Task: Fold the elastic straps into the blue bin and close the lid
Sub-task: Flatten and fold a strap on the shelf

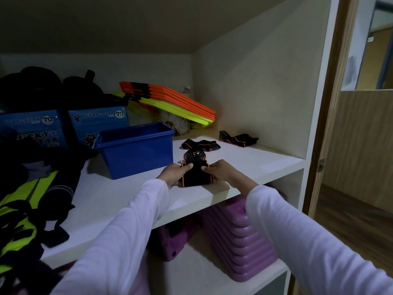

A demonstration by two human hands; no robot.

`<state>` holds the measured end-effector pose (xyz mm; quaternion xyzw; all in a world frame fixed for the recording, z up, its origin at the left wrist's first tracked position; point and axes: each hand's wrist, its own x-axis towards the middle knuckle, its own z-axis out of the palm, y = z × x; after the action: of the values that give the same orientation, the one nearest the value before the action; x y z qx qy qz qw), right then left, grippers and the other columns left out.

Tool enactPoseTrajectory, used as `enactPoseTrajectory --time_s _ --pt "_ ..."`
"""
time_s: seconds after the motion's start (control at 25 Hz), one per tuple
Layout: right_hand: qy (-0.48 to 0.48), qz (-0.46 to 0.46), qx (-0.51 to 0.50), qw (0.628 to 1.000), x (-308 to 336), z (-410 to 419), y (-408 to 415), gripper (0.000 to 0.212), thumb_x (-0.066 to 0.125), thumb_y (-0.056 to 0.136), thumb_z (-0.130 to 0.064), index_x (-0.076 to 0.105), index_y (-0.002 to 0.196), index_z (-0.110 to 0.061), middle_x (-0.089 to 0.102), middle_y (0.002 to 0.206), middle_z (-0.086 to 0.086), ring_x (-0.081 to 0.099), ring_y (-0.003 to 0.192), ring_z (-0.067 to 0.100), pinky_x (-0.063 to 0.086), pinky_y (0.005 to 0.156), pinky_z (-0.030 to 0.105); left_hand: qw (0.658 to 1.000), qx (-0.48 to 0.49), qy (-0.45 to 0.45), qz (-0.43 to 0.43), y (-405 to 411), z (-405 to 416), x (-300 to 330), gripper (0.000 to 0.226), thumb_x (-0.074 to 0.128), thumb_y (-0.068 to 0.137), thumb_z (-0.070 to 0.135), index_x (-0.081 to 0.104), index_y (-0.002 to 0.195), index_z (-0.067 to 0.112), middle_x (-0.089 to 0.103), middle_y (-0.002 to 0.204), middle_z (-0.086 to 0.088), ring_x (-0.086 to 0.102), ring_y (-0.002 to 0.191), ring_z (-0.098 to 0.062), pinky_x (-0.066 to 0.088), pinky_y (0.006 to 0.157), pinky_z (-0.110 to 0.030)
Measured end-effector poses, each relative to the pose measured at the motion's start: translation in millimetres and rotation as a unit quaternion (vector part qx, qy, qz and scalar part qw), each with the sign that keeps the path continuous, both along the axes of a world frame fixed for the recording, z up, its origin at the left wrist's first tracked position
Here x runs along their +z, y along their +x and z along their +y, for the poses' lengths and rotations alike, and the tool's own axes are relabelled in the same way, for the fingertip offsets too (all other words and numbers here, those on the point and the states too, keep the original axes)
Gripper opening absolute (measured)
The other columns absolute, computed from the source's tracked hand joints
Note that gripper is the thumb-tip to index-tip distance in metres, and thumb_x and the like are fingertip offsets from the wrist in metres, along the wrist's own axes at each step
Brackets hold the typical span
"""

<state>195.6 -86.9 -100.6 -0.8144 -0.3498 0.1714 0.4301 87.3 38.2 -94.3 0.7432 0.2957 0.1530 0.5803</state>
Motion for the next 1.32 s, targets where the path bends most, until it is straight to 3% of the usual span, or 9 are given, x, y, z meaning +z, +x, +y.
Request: enactPoseTrajectory --time_s 0.4,0.48,0.56,0.68,0.76,0.84,1.04,1.16,1.32 --pt "-0.022 0.005 -0.025 0.999 -0.2 3.0 -4.0 0.044 0.055 0.092 -0.033 0.042 0.057 -0.009 0.044 0.06 0.007 0.04 0.053 0.018 0.028 0.052 0.025 0.998 0.026 -0.05 -0.02 -2.1 -2.3 2.7 0.025 0.055 0.094 0.02 0.055 0.108 0.0 0.061 0.089 -0.012 0.061 0.071 -0.017 0.053 0.066 -0.024" --pt "-0.006 -0.042 -0.029 0.999 -1.2 3.6 -7.9 0.031 0.056 0.092 -0.032 0.059 0.093 -0.002 0.059 0.092 0.014 0.056 0.079 0.025 0.038 0.066 0.026 0.999 0.034 -0.02 -0.022 -2.0 -2.1 0.4 0.024 0.057 0.092 0.021 0.054 0.108 0.003 0.059 0.106 -0.017 0.062 0.08 -0.021 0.053 0.064 -0.025" --pt "0.035 -0.132 -0.046 0.99 -4.1 3.2 -9.0 0.04 0.059 0.09 -0.027 0.053 0.122 -0.003 0.055 0.119 0.016 0.056 0.107 0.03 0.042 0.084 0.031 0.998 0.048 0.029 -0.026 -1.1 0.4 -4.2 0.025 0.061 0.09 0.022 0.052 0.109 0.008 0.055 0.12 -0.021 0.061 0.095 -0.029 0.054 0.065 -0.033" --pt "0.052 -0.238 0.006 0.97 -6.8 3.9 -12.5 0.024 0.054 0.092 -0.013 0.062 0.112 -0.002 0.06 0.115 0.018 0.057 0.108 0.031 0.043 0.088 0.033 0.977 0.041 0.208 -0.035 0.3 2.0 -7.7 0.022 0.058 0.092 0.019 0.059 0.111 0.007 0.047 0.114 -0.016 0.054 0.112 -0.034 0.051 0.089 -0.041" --pt "0.035 -0.235 0.027 0.971 -7.8 3.3 -11.7 0.025 0.052 0.093 -0.018 0.063 0.111 -0.003 0.065 0.112 0.016 0.059 0.107 0.03 0.044 0.087 0.034 0.939 0.01 0.34 -0.04 0.0 -1.0 -7.4 0.023 0.053 0.094 0.013 0.064 0.112 0.004 0.051 0.116 -0.012 0.052 0.116 -0.029 0.04 0.095 -0.028" --pt "0.007 -0.205 0.056 0.977 -5.6 -4.5 -10.2 0.038 0.059 0.09 -0.031 0.06 0.12 -0.008 0.064 0.12 0.011 0.058 0.113 0.026 0.045 0.093 0.035 0.915 -0.034 0.401 -0.019 -1.8 -4.0 -6.7 0.029 0.052 0.094 0.017 0.063 0.119 0.007 0.057 0.124 -0.009 0.054 0.116 -0.024 0.037 0.093 -0.023" --pt "-0.04 -0.183 0.09 0.978 -5.3 -12.1 -8.6 0.06 0.071 0.08 -0.026 0.047 0.134 -0.016 0.056 0.131 0.007 0.052 0.121 0.023 0.04 0.094 0.028 0.904 -0.132 0.402 0.063 -11.5 5.5 -7.6 0.065 0.073 0.076 0.032 0.048 0.135 0.018 0.053 0.13 -0.002 0.053 0.118 -0.019 0.039 0.093 -0.021" --pt "-0.019 -0.17 0.083 0.982 -3.8 -9.0 -7.0 0.054 0.07 0.08 -0.022 0.052 0.131 -0.017 0.059 0.127 0.009 0.052 0.12 0.024 0.038 0.089 0.026 0.907 -0.123 0.399 0.054 -13.5 5.4 -7.1 0.064 0.072 0.078 0.022 0.048 0.137 0.017 0.051 0.134 -0.002 0.051 0.121 -0.019 0.036 0.092 -0.019" --pt "-0.003 -0.1 0.087 0.991 4.1 -10.0 0.3 0.03 0.069 0.081 -0.026 0.063 0.11 -0.022 0.064 0.109 0.004 0.055 0.108 0.022 0.041 0.081 0.024 0.945 -0.082 0.318 0.007 -14.6 1.6 -8.2 0.056 0.069 0.081 0.02 0.052 0.134 0.017 0.056 0.119 -0.002 0.051 0.103 -0.013 0.038 0.079 -0.016"
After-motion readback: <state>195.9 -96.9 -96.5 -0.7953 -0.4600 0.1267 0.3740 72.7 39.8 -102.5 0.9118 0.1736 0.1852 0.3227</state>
